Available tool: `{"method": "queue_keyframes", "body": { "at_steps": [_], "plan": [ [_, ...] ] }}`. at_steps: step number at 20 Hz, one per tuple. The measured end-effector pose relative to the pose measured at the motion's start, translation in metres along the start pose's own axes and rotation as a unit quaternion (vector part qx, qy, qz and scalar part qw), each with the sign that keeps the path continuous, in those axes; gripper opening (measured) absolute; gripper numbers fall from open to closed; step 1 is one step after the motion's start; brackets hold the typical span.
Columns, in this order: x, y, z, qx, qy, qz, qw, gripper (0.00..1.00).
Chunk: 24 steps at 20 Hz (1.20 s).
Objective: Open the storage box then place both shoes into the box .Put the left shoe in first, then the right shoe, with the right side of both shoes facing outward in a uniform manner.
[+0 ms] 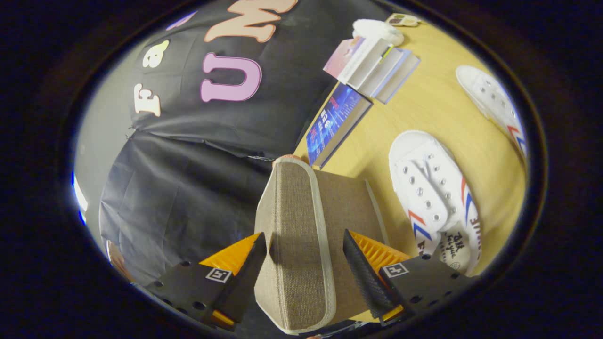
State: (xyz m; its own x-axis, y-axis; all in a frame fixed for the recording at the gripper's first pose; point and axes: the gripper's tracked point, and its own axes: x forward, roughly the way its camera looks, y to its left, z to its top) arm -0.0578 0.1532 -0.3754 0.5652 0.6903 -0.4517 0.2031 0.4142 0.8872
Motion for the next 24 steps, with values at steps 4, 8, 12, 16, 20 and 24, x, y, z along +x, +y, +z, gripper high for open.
{"method": "queue_keyframes", "body": {
  "at_steps": [4,8,12,16,20,24],
  "plan": [
    [-0.007,0.014,-0.007,0.027,0.009,0.033,0.999,0.99],
    [-0.03,0.035,0.001,0.036,0.002,0.06,0.998,0.99],
    [-0.031,0.044,0.009,0.032,-0.011,0.065,0.997,0.59],
    [-0.033,0.059,-0.002,0.031,0.024,0.075,0.996,0.48],
    [-0.022,0.051,-0.02,0.006,0.056,0.043,0.997,0.48],
    [-0.015,0.063,-0.026,0.018,0.065,0.052,0.996,0.48]
  ]
}}
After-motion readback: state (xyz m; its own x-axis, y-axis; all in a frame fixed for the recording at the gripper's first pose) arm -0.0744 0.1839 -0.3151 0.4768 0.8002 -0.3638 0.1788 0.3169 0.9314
